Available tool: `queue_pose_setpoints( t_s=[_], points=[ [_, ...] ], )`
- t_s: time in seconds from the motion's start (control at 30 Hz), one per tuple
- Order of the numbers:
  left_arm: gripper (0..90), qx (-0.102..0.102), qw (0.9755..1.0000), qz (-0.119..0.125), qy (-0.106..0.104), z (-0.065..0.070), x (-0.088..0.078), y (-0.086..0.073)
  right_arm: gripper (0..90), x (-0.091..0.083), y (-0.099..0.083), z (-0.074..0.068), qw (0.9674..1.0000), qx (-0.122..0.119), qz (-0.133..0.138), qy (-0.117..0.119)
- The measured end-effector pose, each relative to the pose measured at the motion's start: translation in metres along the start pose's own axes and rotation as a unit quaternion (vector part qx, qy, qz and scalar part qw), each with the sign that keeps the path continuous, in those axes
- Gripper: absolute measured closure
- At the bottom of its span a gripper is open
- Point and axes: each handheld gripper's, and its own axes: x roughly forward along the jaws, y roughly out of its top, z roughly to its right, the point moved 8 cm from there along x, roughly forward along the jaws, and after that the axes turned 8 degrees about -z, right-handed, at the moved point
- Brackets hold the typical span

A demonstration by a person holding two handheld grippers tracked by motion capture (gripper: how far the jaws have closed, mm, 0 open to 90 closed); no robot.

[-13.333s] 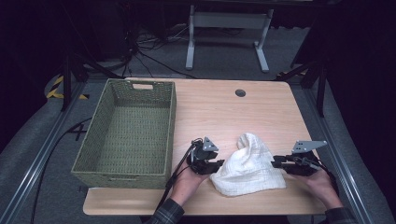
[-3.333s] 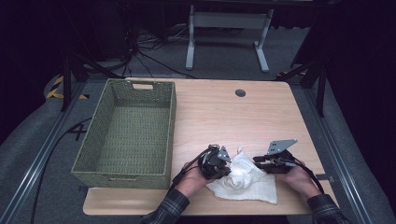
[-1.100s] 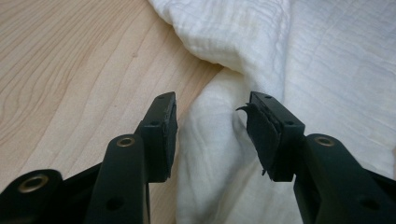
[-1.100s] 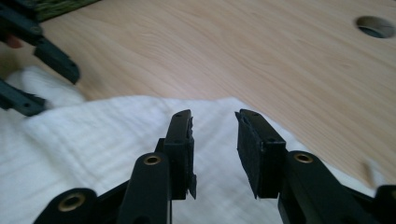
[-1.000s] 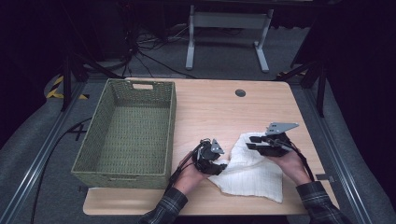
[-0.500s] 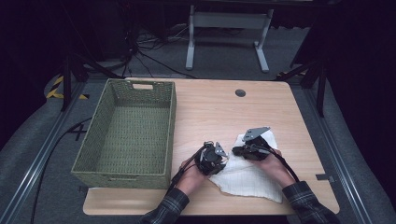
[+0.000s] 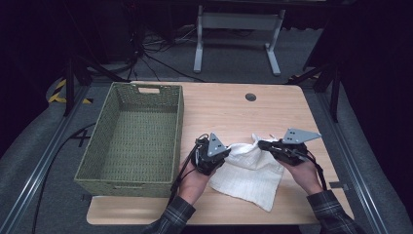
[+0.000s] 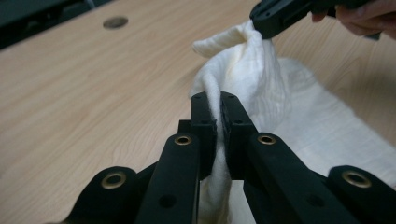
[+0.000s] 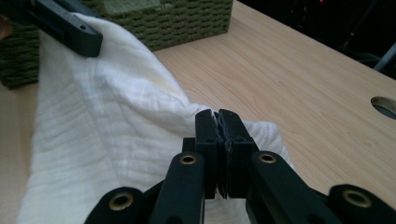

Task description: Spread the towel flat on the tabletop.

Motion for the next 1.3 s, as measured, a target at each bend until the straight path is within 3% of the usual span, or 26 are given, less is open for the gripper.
queue_pose_setpoints(
  t_s=[0.07, 0.1, 0.13, 0.2, 0.23, 0.27, 0.3, 0.4, 0.43, 0.5, 0.53, 0.63, 0.7, 0.8, 0.83, 0.93, 0.97, 1.1, 1.13, 1.3],
  points=[
    [85.9, 0.016, 0.9998, -0.003, -0.006, 0.014, 0.0, -0.004, 87.2, -0.01, -0.014, -0.01, 0.9999, -0.003, -0.01, 0.003],
    [85.9, 0.037, 0.9989, -0.02, -0.022, 0.031, 0.005, -0.014, 88.1, -0.01, -0.021, -0.013, 0.9998, -0.003, -0.018, 0.006],
    [85.8, 0.037, 0.9989, -0.02, -0.022, 0.031, 0.005, -0.014, 88.1, -0.01, -0.021, -0.013, 0.9998, -0.003, -0.018, 0.006],
    [85.8, 0.046, 0.9974, -0.039, -0.04, 0.043, 0.011, -0.023, 89.2, -0.01, -0.035, -0.019, 0.9991, -0.003, -0.042, 0.01],
    [85.7, 0.049, 0.9966, -0.048, -0.046, 0.047, 0.013, -0.026, 89.5, -0.008, -0.051, -0.022, 0.9976, 0.002, -0.068, 0.016],
    [85.7, 0.052, 0.9945, -0.063, -0.066, 0.056, 0.02, -0.034, 89.5, -0.006, -0.058, -0.023, 0.9966, 0.008, -0.079, 0.021],
    [85.7, 0.052, 0.9945, -0.063, -0.066, 0.056, 0.02, -0.034, 89.5, -0.006, -0.058, -0.023, 0.9966, 0.008, -0.079, 0.021],
    [85.7, 0.061, 0.9905, -0.084, -0.09, 0.063, 0.03, -0.041, 89.4, -0.003, -0.07, -0.023, 0.9942, 0.015, -0.104, 0.025],
    [85.7, 0.06, 0.9892, -0.094, -0.095, 0.066, 0.033, -0.044, 89.2, -0.003, -0.07, -0.022, 0.9942, 0.017, -0.103, 0.023],
    [85.7, 0.069, 0.9868, -0.103, -0.104, 0.072, 0.039, -0.047, 87.4, -0.006, -0.056, -0.019, 0.9964, 0.028, -0.077, 0.022],
    [85.7, 0.069, 0.9868, -0.103, -0.104, 0.072, 0.039, -0.047, 87.4, -0.006, -0.056, -0.019, 0.9964, 0.028, -0.077, 0.022],
    [85.7, 0.072, 0.985, -0.113, -0.109, 0.077, 0.045, -0.051, 88.2, 0.001, -0.026, -0.026, 0.9977, 0.021, -0.052, 0.038],
    [85.7, 0.077, 0.9847, -0.111, -0.11, 0.078, 0.046, -0.051, 88.2, 0.007, -0.019, -0.028, 0.9977, 0.015, -0.051, 0.043],
    [85.7, 0.082, 0.9836, -0.115, -0.112, 0.082, 0.05, -0.053, 88.8, 0.031, -0.004, -0.04, 0.9962, 0.003, -0.062, 0.062],
    [85.8, 0.087, 0.9825, -0.121, -0.112, 0.082, 0.05, -0.055, 89.1, 0.051, -0.001, -0.046, 0.9943, -0.003, -0.08, 0.071],
    [85.7, 0.087, 0.982, -0.124, -0.113, 0.084, 0.053, -0.058, 89.2, 0.075, -0.006, -0.05, 0.9905, -0.01, -0.112, 0.08],
    [85.8, 0.087, 0.982, -0.124, -0.113, 0.084, 0.053, -0.058, 89.2, 0.075, -0.006, -0.05, 0.9905, -0.01, -0.112, 0.08],
    [85.8, 0.093, 0.9797, -0.14, -0.109, 0.083, 0.057, -0.062, 89.5, 0.086, -0.022, -0.052, 0.984, -0.013, -0.159, 0.078],
    [85.7, 0.091, 0.9796, -0.143, -0.109, 0.084, 0.059, -0.064, 89.5, 0.082, -0.028, -0.05, 0.9822, -0.018, -0.172, 0.073],
    [85.7, 0.087, 0.9803, -0.142, -0.106, 0.083, 0.059, -0.064, 89.6, 0.066, -0.039, -0.044, 0.9798, -0.018, -0.191, 0.058]
  ],
)
